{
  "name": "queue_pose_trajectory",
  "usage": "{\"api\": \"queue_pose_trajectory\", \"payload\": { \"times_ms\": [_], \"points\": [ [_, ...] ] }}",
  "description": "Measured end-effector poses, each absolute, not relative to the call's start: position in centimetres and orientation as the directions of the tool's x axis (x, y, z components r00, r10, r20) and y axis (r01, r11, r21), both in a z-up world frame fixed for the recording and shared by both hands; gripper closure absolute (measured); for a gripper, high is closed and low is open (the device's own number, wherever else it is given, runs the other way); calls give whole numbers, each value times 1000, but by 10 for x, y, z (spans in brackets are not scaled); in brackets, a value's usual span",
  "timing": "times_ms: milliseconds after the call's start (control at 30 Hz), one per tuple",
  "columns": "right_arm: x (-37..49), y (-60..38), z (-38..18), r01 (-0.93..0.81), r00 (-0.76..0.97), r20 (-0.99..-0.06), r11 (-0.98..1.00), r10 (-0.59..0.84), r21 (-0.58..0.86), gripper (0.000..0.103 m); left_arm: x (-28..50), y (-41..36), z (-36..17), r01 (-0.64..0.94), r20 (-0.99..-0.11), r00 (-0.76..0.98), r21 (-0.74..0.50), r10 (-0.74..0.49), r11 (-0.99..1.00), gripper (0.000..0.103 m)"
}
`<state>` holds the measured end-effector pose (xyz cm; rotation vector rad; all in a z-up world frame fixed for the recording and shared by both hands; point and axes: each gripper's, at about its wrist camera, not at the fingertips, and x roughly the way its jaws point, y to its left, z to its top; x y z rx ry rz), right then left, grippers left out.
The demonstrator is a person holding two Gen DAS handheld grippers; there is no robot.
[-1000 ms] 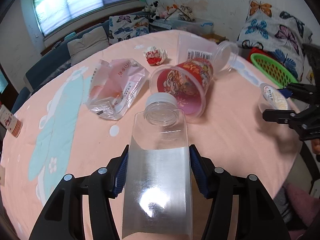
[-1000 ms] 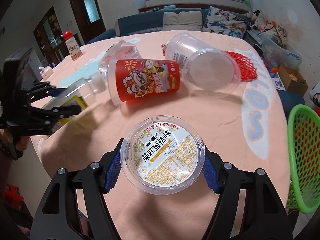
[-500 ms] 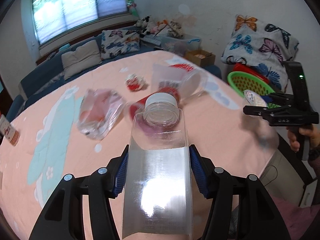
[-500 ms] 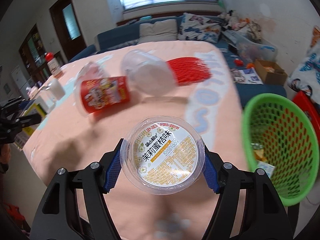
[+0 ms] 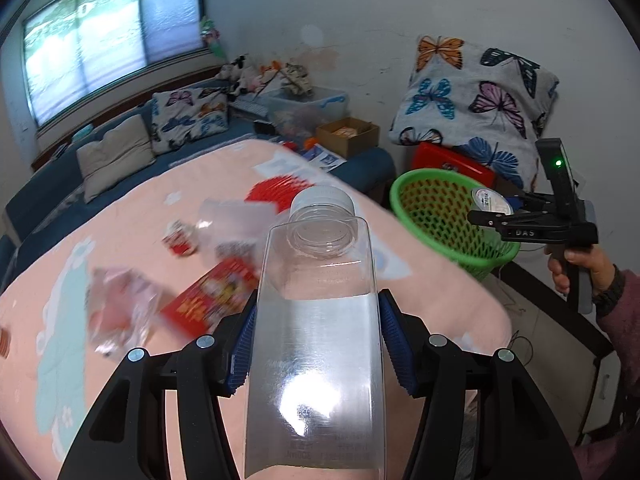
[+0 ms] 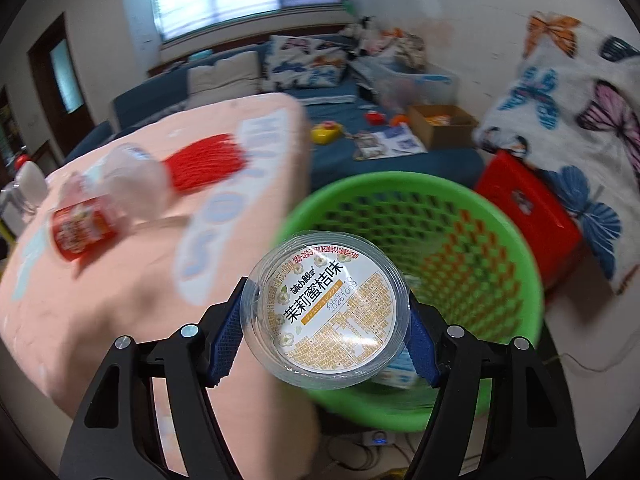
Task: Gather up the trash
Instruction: 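Carry the round container into the green basket and open the right gripper while the left gripper carries the bottle, then lower the clear bottle into the green basket and open the left gripper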
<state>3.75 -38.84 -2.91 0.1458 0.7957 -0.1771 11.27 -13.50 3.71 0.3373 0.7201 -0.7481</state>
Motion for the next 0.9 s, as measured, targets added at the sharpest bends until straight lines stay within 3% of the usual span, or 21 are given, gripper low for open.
{"api": "queue_pose_trajectory", "payload": {
  "times_ms": [333, 900],
  "points": [
    [32, -446, -45, 333, 656, -735, 940, -171, 78, 32, 119, -210, 47, 780, -692, 466, 28, -551, 625, 48],
    [-5, -468, -33, 372, 685, -700, 923, -203, 97, 23, 127, -327, 36, 860, -716, 365, 14, -595, 511, 48]
  ]
}}
